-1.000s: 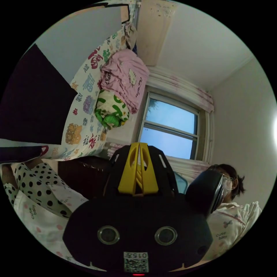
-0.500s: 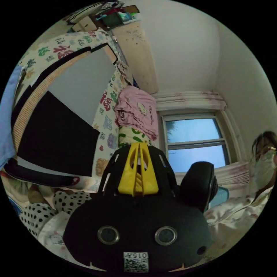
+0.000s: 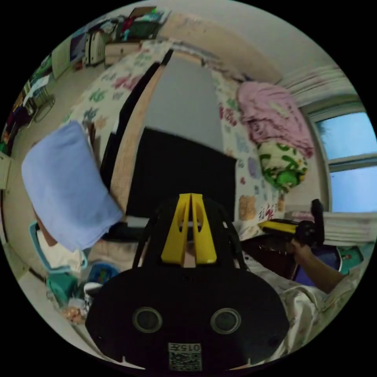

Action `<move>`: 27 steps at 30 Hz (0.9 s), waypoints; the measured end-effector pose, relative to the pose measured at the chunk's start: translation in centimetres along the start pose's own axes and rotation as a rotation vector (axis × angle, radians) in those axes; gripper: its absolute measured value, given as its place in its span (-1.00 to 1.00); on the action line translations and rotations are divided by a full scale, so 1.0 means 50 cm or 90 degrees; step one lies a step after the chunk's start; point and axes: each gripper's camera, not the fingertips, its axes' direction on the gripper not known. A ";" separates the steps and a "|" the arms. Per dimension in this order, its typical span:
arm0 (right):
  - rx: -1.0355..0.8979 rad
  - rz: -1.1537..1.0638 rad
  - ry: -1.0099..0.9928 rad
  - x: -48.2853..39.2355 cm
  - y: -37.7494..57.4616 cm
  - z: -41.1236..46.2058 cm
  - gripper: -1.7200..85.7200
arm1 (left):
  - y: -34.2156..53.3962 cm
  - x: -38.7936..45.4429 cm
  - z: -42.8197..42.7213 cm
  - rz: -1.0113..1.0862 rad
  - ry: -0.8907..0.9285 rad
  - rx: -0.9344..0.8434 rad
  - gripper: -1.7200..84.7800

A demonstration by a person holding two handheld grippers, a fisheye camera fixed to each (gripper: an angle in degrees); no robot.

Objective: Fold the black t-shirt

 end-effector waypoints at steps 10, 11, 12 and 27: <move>-0.041 -0.283 0.094 0.038 -0.063 0.048 -0.75 | -0.129 0.224 0.190 0.446 -0.198 -0.171 -0.78; -0.042 -0.303 0.108 0.038 -0.071 0.056 -0.76 | -0.129 0.264 0.209 0.554 -0.207 -0.188 -0.77; -0.043 -0.314 0.116 0.038 -0.074 0.059 -0.76 | -0.135 0.289 0.227 0.626 -0.206 -0.205 -0.77; -0.088 -0.440 0.202 0.047 -0.139 0.025 -0.91 | -0.266 0.288 0.310 0.766 -0.258 -0.335 -0.93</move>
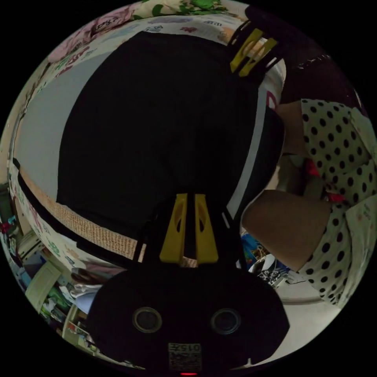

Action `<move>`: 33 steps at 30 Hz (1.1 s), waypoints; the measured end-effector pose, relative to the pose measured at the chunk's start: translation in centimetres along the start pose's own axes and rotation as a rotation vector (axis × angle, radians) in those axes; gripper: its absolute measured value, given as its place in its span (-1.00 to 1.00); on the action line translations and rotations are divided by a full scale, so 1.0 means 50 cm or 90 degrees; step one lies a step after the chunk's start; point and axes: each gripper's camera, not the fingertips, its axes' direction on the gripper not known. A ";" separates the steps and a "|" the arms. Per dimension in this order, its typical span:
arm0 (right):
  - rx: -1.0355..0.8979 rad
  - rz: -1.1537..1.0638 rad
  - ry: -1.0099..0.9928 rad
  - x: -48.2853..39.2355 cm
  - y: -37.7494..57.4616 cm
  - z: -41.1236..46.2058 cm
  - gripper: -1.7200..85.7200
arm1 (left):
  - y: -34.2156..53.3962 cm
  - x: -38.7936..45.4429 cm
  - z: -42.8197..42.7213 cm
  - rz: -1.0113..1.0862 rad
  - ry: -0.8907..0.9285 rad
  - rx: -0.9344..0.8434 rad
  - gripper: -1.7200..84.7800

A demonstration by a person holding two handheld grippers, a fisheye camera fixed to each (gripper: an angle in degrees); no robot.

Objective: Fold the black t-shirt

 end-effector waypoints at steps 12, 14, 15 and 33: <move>0.101 0.071 -0.052 0.279 0.057 -0.382 -0.95 | 0.206 -0.330 -0.272 -0.166 0.234 0.192 -0.96; 0.132 0.123 -0.030 0.406 0.026 -0.462 -0.95 | 0.232 -0.416 -0.330 -0.196 0.220 0.246 -0.97; 0.134 0.135 -0.033 0.442 0.014 -0.481 -0.95 | 0.244 -0.481 -0.365 -0.223 0.213 0.283 -0.97; 0.205 0.423 -0.082 0.800 -0.016 -0.586 -0.71 | 0.284 -0.644 -0.387 -0.505 0.052 0.372 -0.81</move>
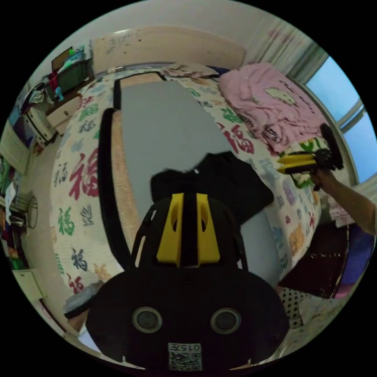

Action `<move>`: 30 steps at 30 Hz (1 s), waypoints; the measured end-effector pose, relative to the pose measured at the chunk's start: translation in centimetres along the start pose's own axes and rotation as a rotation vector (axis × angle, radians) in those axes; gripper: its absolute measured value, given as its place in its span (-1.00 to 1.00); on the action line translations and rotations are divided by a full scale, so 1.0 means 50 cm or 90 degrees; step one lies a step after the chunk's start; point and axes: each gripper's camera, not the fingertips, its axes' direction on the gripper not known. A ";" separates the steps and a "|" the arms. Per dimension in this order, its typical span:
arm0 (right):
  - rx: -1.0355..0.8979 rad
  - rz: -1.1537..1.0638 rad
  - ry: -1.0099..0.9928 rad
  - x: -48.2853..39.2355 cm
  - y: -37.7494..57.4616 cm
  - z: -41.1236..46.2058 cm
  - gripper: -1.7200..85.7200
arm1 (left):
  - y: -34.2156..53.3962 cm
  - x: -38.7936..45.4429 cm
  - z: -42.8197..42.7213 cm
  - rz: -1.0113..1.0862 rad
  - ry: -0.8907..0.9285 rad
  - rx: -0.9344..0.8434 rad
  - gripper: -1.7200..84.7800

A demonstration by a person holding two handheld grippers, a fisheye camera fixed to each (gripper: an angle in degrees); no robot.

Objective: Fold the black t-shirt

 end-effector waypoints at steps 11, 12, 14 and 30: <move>-0.055 -0.076 0.024 -0.116 -0.165 0.115 -0.69 | 0.199 0.216 0.164 0.065 -0.042 -0.129 -0.69; -0.066 -0.080 0.029 -0.121 -0.173 0.124 -0.69 | 0.199 0.220 0.188 0.075 -0.054 -0.155 -0.69; -0.108 -0.087 0.060 -0.133 -0.195 0.155 -0.70 | 0.204 0.224 0.214 0.095 -0.082 -0.186 -0.69; -0.072 -0.026 0.017 -0.043 0.037 -0.106 -0.95 | 0.249 0.128 -0.025 0.056 -0.027 -0.138 -0.95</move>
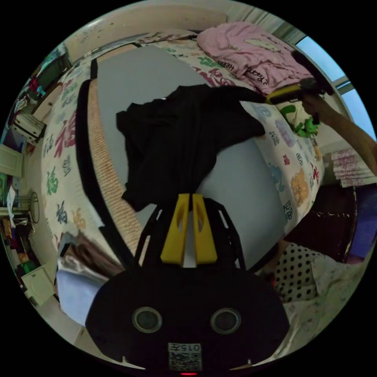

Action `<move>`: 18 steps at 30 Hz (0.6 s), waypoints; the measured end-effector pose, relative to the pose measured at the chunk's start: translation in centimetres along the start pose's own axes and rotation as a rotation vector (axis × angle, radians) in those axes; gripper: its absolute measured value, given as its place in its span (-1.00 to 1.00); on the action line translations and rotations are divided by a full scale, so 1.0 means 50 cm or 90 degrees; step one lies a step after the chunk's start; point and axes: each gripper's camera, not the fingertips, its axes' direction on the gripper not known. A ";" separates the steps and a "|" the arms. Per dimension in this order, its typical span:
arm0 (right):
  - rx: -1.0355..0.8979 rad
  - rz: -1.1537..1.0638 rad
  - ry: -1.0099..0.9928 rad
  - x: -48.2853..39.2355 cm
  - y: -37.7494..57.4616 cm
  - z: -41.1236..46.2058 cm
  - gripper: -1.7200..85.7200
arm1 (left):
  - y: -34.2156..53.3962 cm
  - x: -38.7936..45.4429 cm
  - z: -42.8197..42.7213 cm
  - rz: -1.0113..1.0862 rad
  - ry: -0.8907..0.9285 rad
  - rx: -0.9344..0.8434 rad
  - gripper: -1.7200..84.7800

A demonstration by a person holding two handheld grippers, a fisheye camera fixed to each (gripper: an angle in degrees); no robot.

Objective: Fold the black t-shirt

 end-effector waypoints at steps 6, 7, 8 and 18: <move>-0.093 -0.002 -0.055 -0.069 0.316 -0.069 -0.96 | 0.174 0.011 -0.146 0.043 -0.021 -0.045 -0.96; -0.124 -0.004 -0.073 -0.096 0.369 -0.058 -0.96 | 0.191 0.018 -0.147 0.051 -0.019 -0.061 -0.96; -0.152 -0.006 -0.101 -0.123 0.417 -0.039 -0.96 | 0.226 0.034 -0.144 0.069 -0.014 -0.090 -0.96; -0.314 0.000 -0.110 -0.281 0.615 0.207 -0.96 | 0.389 0.172 0.024 0.115 -0.010 -0.254 -0.95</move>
